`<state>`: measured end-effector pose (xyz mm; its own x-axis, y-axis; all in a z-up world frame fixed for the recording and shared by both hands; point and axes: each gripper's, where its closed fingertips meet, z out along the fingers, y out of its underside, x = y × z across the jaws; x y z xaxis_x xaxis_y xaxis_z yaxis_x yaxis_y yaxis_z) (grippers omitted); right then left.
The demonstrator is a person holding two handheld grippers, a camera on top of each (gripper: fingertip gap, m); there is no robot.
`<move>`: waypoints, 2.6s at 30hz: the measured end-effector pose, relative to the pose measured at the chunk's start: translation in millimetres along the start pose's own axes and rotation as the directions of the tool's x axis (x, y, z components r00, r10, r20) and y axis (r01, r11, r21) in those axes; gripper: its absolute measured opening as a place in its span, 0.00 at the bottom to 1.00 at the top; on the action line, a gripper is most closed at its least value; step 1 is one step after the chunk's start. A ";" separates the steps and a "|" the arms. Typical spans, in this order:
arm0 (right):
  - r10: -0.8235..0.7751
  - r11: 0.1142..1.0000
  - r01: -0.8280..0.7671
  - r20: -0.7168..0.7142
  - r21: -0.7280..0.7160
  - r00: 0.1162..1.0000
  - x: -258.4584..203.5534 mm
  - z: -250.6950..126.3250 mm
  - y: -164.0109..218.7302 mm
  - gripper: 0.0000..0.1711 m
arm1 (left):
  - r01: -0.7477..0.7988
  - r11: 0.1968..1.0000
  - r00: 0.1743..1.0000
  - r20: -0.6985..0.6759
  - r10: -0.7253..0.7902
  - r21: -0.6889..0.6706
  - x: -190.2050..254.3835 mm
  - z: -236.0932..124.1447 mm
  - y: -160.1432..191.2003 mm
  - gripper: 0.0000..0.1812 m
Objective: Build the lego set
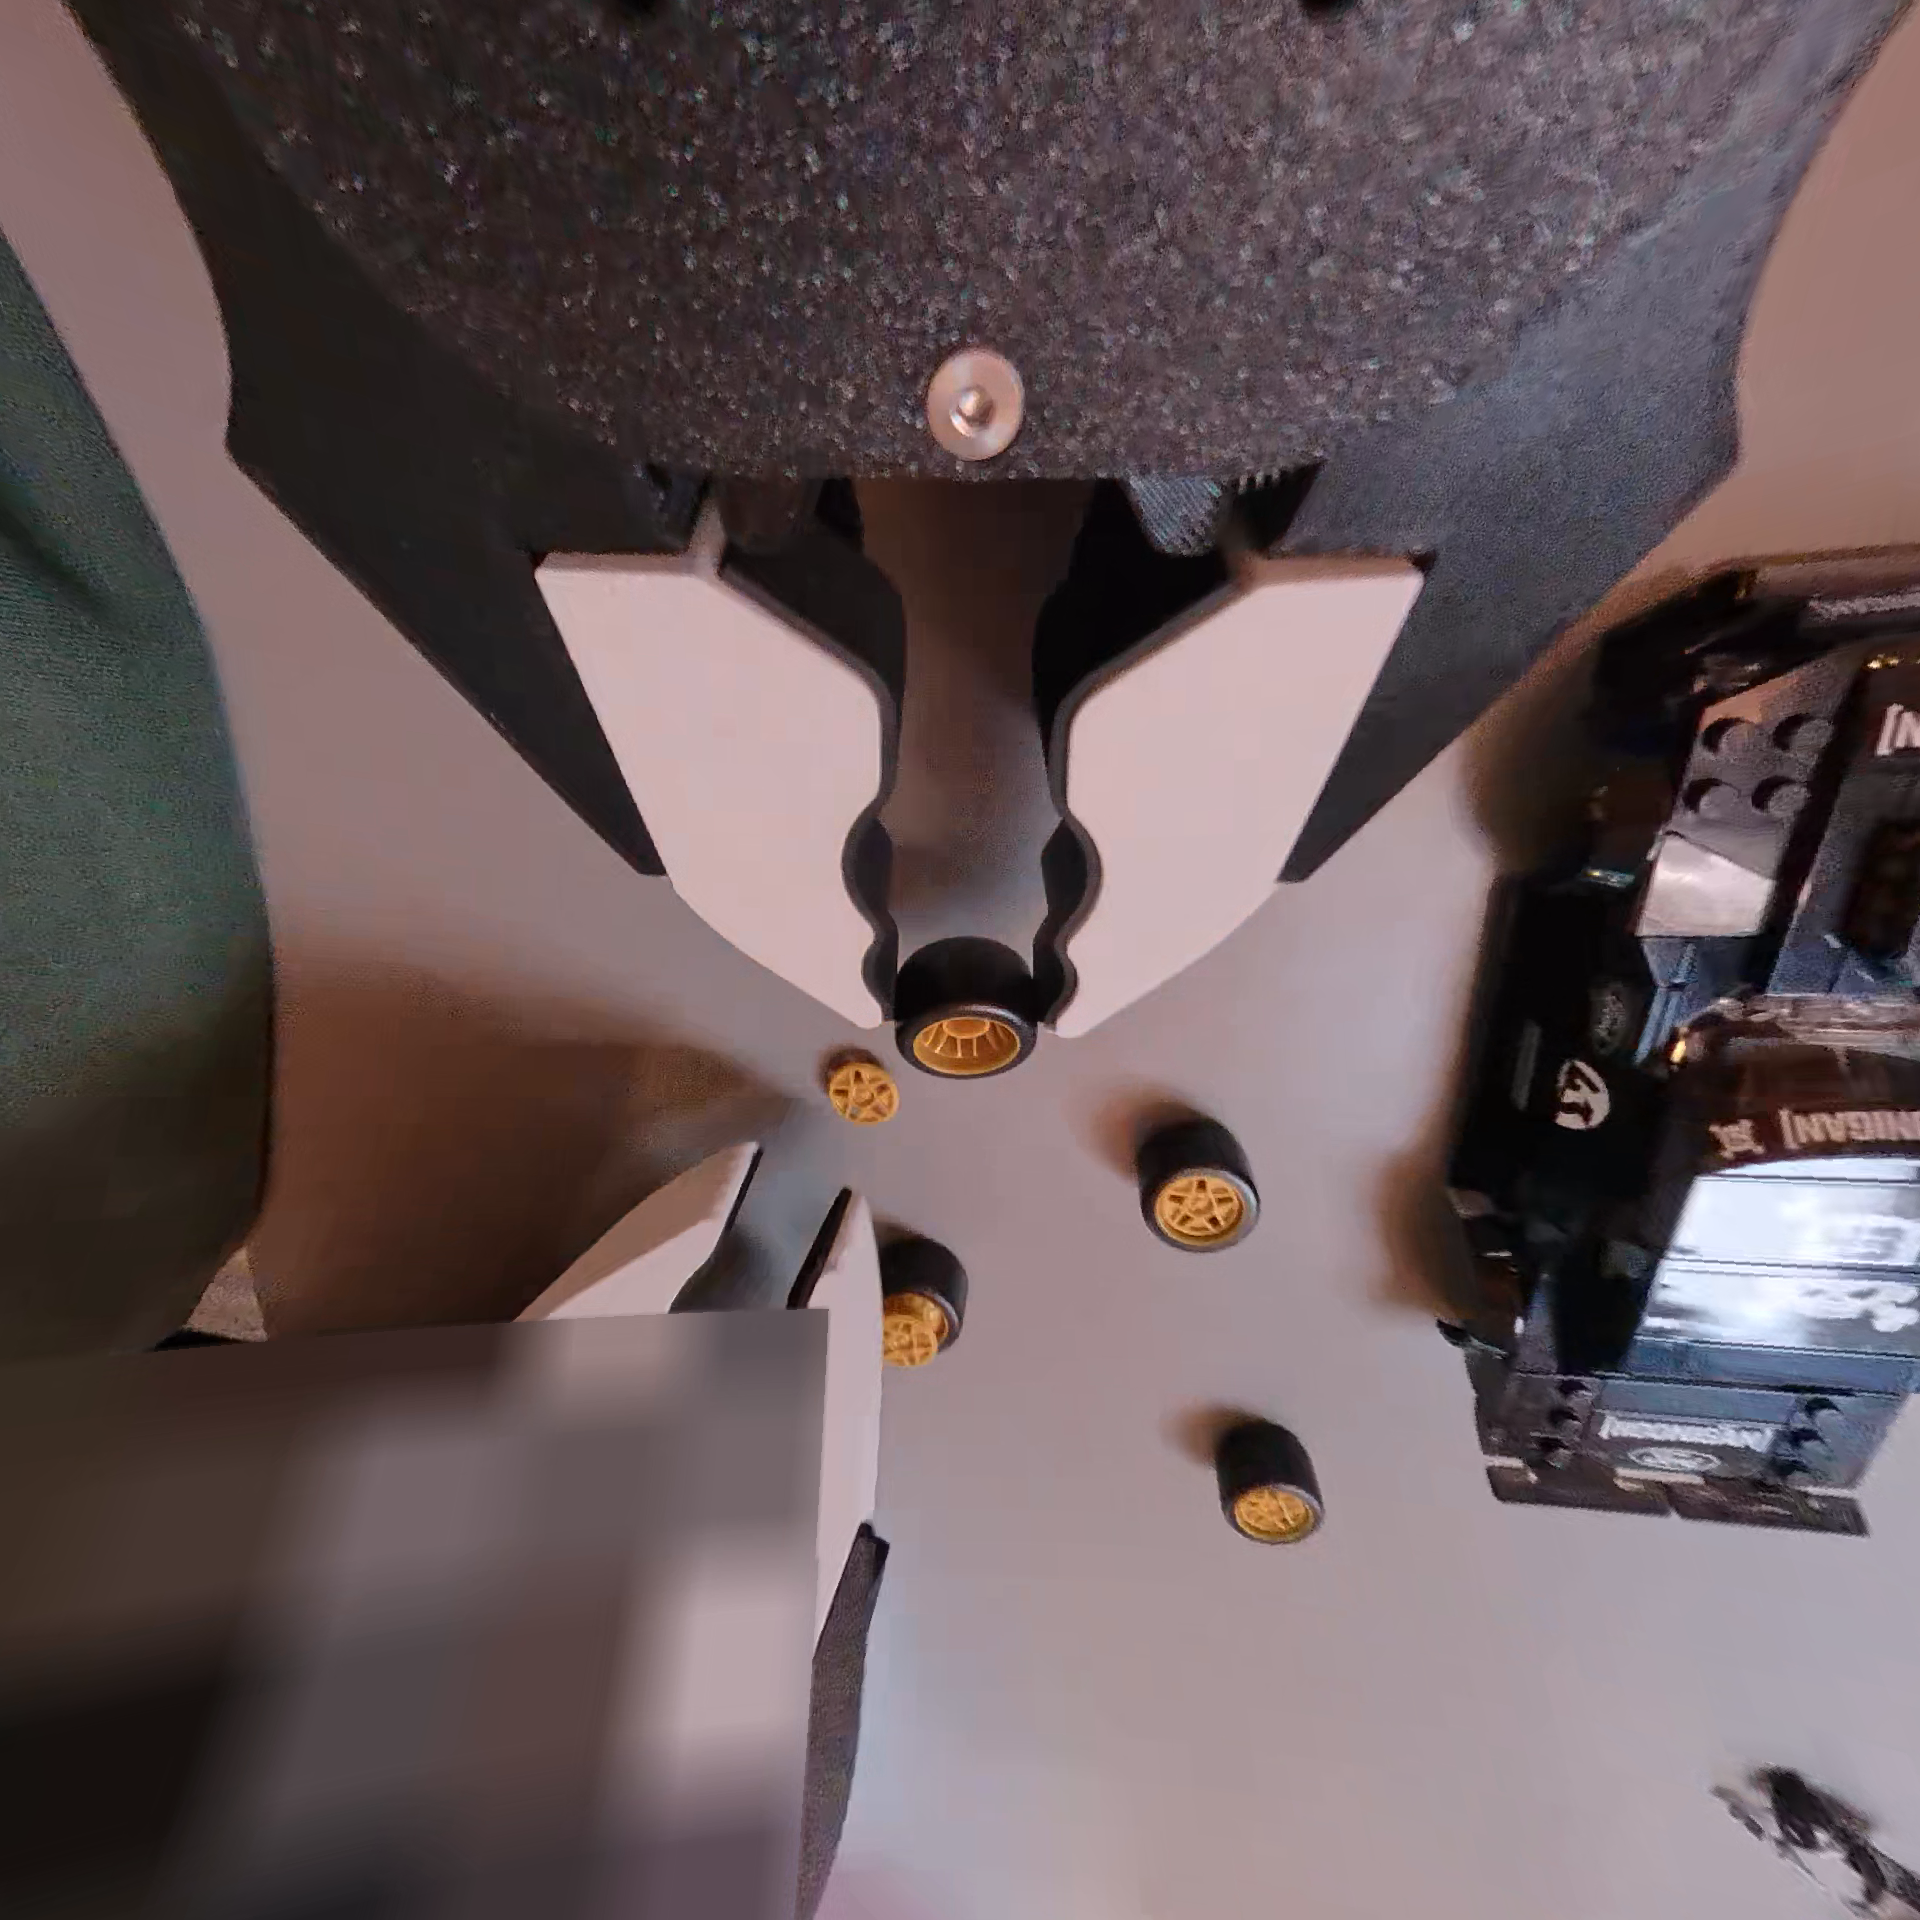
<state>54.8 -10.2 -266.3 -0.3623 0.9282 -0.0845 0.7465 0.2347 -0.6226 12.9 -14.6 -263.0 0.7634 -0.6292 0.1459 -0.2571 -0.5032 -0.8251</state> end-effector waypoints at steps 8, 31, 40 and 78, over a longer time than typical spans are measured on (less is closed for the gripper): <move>0.046 0.995 -0.051 -0.057 -0.087 0.997 7.0 18.8 3.4 0.10 | -0.026 0.996 1.000 -0.005 0.027 0.083 4.1 -9.1 -7.4 0.14; -0.219 0.976 0.219 0.012 0.013 0.976 3.4 -45.4 -88.6 0.09 | -0.223 0.897 0.955 0.270 0.123 0.381 11.2 -32.0 -69.1 0.14; -0.231 0.973 0.232 0.044 -0.021 0.972 -3.1 -50.3 -91.4 0.11 | -0.244 0.876 0.955 0.259 0.142 0.417 19.0 -36.0 -73.4 0.14; -0.695 0.514 0.841 -0.493 0.169 0.524 -10.5 -75.6 -118.7 0.16 | -0.034 0.899 0.996 0.092 -0.007 0.437 16.9 -62.4 -103.0 0.14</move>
<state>12.3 -26.0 -132.7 -0.4337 0.4650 0.7718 -0.0153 0.8526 -0.5223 15.2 -10.4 -141.4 0.8165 -0.5686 0.1005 0.0014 -0.1721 -0.9851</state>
